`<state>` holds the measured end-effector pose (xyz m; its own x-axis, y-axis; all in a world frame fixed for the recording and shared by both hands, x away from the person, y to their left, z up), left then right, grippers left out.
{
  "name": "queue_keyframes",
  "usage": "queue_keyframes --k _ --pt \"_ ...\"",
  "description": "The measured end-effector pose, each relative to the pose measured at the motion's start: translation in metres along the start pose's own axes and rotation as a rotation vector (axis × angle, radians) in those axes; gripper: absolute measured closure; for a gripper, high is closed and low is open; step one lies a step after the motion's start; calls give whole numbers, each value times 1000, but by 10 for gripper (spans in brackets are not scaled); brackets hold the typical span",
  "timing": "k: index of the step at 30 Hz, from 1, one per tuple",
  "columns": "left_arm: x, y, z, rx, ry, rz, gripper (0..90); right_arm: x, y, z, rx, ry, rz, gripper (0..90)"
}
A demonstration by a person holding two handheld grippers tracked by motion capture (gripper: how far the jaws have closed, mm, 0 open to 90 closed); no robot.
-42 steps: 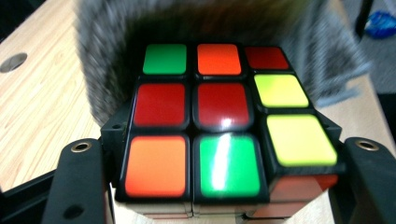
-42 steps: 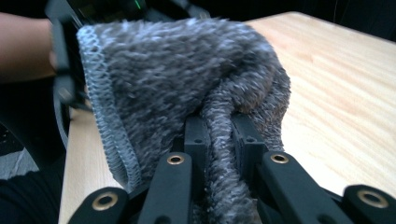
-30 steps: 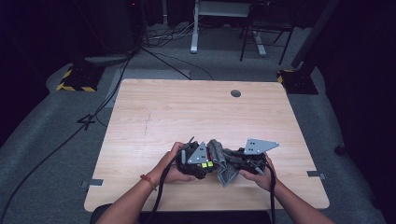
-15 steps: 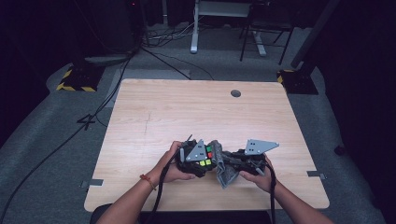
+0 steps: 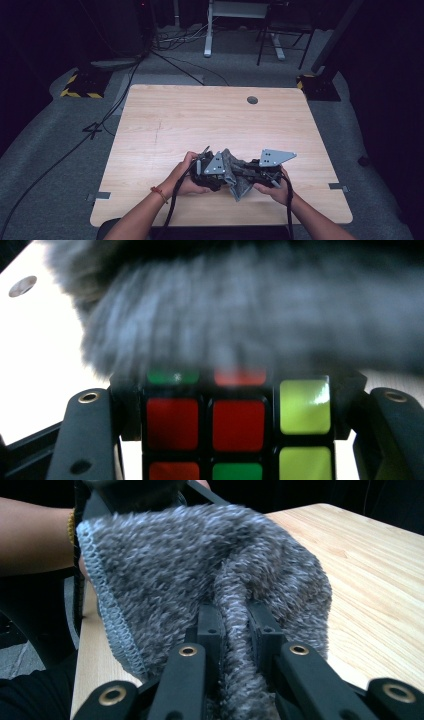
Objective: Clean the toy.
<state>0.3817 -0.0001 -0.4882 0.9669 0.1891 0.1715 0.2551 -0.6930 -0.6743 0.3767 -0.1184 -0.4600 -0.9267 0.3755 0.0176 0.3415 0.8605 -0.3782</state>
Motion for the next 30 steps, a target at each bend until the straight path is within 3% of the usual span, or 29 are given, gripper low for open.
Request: queue_keyframes --k 2,7,10,17,19,22,24,27,30 --pt "-1 1 1 13 3 -3 332 1 1 -1 -1 -10 3 797" --pt "4 -8 -2 -64 -29 -4 334 -6 0 4 40 -27 63 798" --pt "6 -12 -2 -80 -39 -10 335 -11 0 12 77 -30 84 798" --pt "5 -23 -10 -146 -31 8 335 -23 0 31 167 -12 108 798" --pt "4 -22 -10 -140 -29 9 335 -24 0 33 163 4 89 798" --pt "3 -20 -8 -144 -36 18 334 -19 -3 23 112 11 66 799" --pt "5 -21 -9 -154 -45 19 332 -18 -4 19 99 4 81 799" --pt "4 -13 -6 -89 -27 -9 332 -14 -6 13 80 -13 100 798" --pt "-1 -3 -4 -36 -1 -3 332 1 -4 2 68 -80 98 799"
Point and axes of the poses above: each handheld gripper's, and its own axes: y roughly forward along the jaws, z roughly out of its underside, x roughly to its left, the point moved 7 cm from there along y, roughly forward along the jaws, and after that the axes turned 4 degrees about z, right-handed, at the moved point
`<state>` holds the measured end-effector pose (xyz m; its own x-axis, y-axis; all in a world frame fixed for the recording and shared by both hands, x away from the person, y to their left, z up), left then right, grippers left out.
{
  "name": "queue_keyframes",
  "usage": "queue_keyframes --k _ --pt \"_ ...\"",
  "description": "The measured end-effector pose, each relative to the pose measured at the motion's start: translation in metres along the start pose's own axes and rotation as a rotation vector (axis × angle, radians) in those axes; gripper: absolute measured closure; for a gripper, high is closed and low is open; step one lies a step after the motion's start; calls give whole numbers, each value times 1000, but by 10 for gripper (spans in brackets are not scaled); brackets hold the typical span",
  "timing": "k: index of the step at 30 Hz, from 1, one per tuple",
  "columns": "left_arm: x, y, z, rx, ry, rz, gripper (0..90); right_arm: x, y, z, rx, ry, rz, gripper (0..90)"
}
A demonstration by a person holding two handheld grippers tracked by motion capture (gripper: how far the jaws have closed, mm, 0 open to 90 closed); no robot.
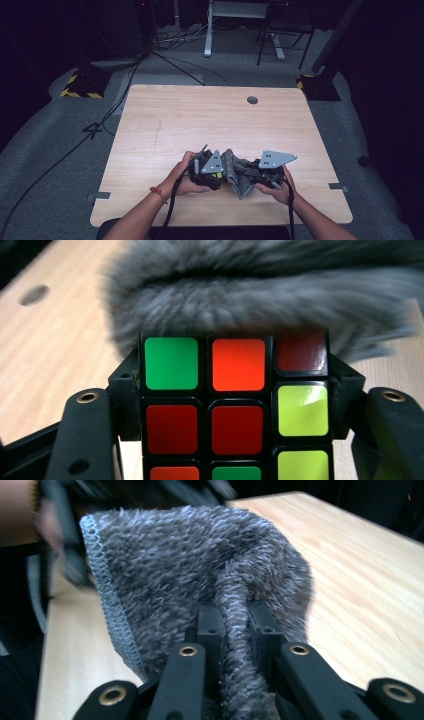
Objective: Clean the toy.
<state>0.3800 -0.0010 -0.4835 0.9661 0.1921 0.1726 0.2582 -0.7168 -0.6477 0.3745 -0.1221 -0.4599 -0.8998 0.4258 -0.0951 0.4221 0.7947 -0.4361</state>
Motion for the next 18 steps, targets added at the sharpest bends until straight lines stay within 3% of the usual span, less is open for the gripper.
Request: queue_keyframes --k 1,2,3,7,12,16,18 --pt "0 0 1 3 -4 -2 332 4 2 -2 19 -44 31 799" --pt "2 0 1 -2 -13 1 331 4 3 -3 21 -51 41 799" --pt "2 0 1 -7 -30 8 332 3 3 -3 17 -39 42 798" --pt "2 -3 1 -15 -25 -2 333 0 6 -1 25 -36 57 798" --pt "4 -14 -5 -88 -29 2 333 -17 6 13 49 41 50 798" --pt "3 -23 -12 -153 -30 23 333 -23 10 28 85 98 10 797" --pt "1 -22 -12 -147 -18 21 333 -22 10 28 65 121 -26 797"
Point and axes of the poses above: each handheld gripper's, and its own axes: y roughly forward along the jaws, z roughly out of its underside, x roughly to its left, the point moved 7 cm from there along y, roughly forward along the jaws, and after that the axes turned 4 degrees about z, right-handed, at the moved point
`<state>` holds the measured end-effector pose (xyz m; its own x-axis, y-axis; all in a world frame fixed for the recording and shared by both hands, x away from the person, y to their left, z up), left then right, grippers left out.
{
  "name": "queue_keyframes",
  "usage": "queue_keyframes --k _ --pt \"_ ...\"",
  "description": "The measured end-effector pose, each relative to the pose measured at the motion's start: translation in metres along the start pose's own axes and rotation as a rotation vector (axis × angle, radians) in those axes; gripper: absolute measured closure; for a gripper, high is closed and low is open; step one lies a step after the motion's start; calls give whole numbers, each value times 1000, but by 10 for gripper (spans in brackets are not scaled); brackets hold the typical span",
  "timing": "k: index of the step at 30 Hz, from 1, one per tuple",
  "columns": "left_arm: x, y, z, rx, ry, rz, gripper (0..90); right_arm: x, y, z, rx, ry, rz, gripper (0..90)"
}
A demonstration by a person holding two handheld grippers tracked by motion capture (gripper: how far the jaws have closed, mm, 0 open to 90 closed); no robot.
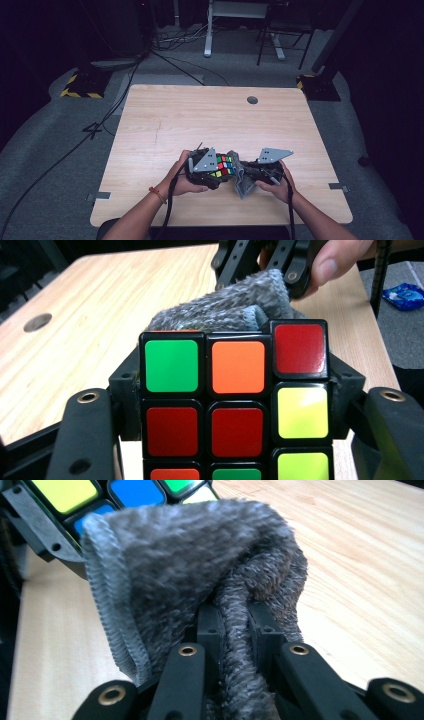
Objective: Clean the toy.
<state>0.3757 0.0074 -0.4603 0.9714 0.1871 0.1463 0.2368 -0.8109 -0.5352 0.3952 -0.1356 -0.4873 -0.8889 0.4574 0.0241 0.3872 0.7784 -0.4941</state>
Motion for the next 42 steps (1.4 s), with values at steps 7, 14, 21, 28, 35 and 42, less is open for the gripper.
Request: queue_keyframes --k 7,14,21,28,35,42 --pt "1 5 6 28 3 8 326 5 -9 -9 -81 55 -65 800" --pt "-2 14 12 115 31 2 329 14 -17 -22 -136 4 -50 800" --pt "3 3 6 45 5 -20 333 12 -12 -18 -99 -19 8 800" --pt "5 -4 0 -14 -18 -29 334 5 3 3 8 -3 12 799" --pt "5 -7 -3 -49 -23 -16 332 8 2 1 -10 -4 -5 800" --pt "2 5 7 47 5 -11 330 12 -16 -18 -127 8 -41 800"
Point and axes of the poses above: each handheld gripper's, and its own axes: y roughly forward along the jaws, z roughly out of its underside, x roughly to its left, the point moved 7 cm from there along y, roughly forward along the jaws, and after that the axes turned 4 degrees about z, right-handed, at the moved point
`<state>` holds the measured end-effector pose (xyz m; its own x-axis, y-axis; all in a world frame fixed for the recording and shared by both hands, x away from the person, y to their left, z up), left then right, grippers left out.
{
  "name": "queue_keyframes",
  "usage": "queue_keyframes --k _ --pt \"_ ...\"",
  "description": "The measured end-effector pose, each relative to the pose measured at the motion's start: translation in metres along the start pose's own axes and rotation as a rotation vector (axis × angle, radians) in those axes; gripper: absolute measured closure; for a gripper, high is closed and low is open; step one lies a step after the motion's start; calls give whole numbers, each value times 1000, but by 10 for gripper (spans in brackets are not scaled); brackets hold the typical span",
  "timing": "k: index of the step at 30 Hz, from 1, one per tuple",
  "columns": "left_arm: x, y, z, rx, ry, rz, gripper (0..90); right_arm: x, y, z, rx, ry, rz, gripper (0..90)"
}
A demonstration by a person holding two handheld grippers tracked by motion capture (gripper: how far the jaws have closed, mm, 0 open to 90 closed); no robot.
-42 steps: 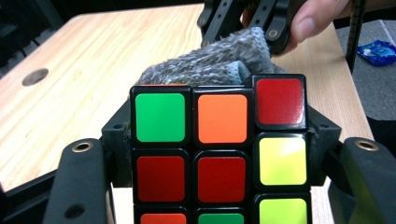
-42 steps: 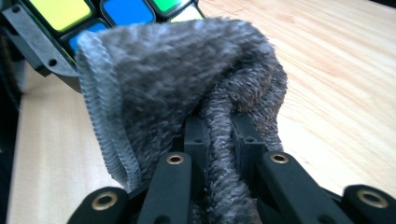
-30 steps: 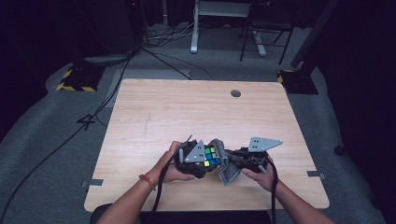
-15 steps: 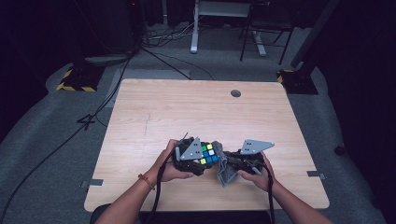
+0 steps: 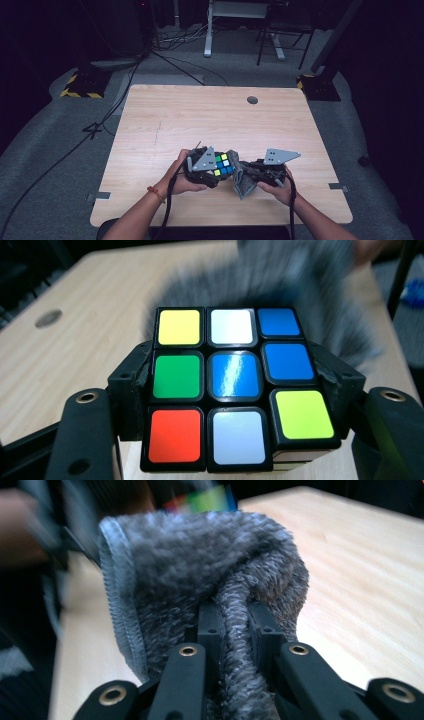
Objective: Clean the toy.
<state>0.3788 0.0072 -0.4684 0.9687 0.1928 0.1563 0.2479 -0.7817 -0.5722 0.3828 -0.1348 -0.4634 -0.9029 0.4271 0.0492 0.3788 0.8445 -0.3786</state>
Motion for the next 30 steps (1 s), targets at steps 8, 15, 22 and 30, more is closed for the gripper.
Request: queue_keyframes --k 8,15,22,30 --pt "-4 7 1 26 5 9 332 10 -1 -10 -8 -66 36 800" --pt "-3 -2 -4 -17 12 -2 331 0 6 7 75 -40 61 800" --pt "1 -11 -10 -86 -29 1 331 -2 11 18 121 -42 54 799" --pt "2 -2 -4 -19 -24 4 323 10 3 -3 21 -67 45 801"
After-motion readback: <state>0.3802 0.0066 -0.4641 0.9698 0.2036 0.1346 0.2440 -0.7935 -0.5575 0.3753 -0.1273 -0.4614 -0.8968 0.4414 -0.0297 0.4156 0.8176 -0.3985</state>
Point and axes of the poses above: each handheld gripper's, and its own axes: y roughly forward along the jaws, z roughly out of its underside, x roughly to its left, the point moved 7 cm from there along y, roughly forward along the jaws, and after that the axes turned 4 degrees about z, right-handed, at the moved point
